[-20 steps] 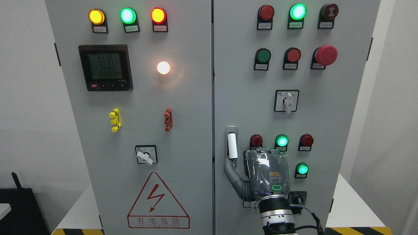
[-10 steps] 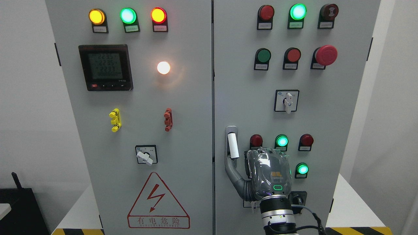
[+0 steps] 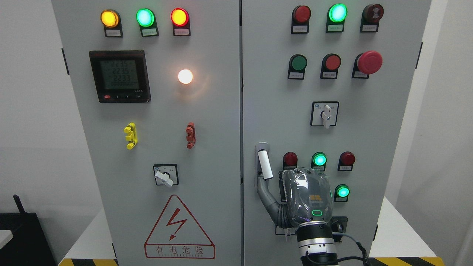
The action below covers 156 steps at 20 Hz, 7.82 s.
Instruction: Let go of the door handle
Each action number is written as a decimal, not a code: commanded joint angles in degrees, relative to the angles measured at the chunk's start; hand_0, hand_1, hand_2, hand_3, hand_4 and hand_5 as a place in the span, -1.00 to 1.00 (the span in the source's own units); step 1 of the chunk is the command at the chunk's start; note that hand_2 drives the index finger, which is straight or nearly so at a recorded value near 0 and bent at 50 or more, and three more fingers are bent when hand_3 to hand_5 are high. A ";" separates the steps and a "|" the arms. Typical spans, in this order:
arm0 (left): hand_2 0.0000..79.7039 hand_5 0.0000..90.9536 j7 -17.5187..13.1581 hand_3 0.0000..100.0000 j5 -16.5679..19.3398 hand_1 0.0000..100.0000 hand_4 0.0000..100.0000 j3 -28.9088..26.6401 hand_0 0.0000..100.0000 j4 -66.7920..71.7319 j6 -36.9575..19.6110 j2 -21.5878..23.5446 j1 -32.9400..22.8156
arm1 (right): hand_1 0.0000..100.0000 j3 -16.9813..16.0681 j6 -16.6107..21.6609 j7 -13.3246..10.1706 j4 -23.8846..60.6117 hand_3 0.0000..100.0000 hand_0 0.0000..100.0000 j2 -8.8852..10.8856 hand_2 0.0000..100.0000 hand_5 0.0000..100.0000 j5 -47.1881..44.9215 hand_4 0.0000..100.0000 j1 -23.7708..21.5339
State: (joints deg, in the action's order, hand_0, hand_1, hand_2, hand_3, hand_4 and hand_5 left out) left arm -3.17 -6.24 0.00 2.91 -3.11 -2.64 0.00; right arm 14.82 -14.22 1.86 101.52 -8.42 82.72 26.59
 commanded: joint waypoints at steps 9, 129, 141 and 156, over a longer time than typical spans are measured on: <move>-1.00 -1.00 0.01 -1.00 0.00 -0.22 -1.00 -0.97 -0.76 -0.01 0.03 0.00 1.41 | -0.75 -0.93 -0.02 -0.01 1.05 1.00 0.06 0.16 0.96 0.99 -0.02 0.80 -0.48; -1.00 -1.00 0.01 -1.00 0.00 -0.22 -1.00 -0.97 -0.76 -0.01 0.03 0.00 1.49 | -0.75 -6.20 7.63 -11.69 17.84 0.88 0.18 3.32 0.37 0.70 -0.55 0.61 -16.91; -1.00 -1.00 0.01 -1.00 0.00 -0.22 -1.00 -0.97 -0.76 -0.01 0.03 0.09 1.41 | -0.84 -10.69 7.80 -9.33 17.40 -1.00 -0.08 4.55 -1.00 -1.00 -6.26 -1.00 -10.33; -1.00 -1.00 0.01 -1.00 0.00 -0.22 -1.00 -0.97 -0.76 -0.01 0.03 0.09 1.41 | -0.87 -10.43 9.12 -8.80 17.49 -1.00 -0.17 7.63 -1.00 -1.00 -9.86 -1.00 -10.06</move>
State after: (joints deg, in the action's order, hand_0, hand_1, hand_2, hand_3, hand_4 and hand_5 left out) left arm -3.17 -6.24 0.00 2.90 -3.11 -2.59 0.00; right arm 4.88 -5.21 -6.97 118.14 -1.62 73.36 16.46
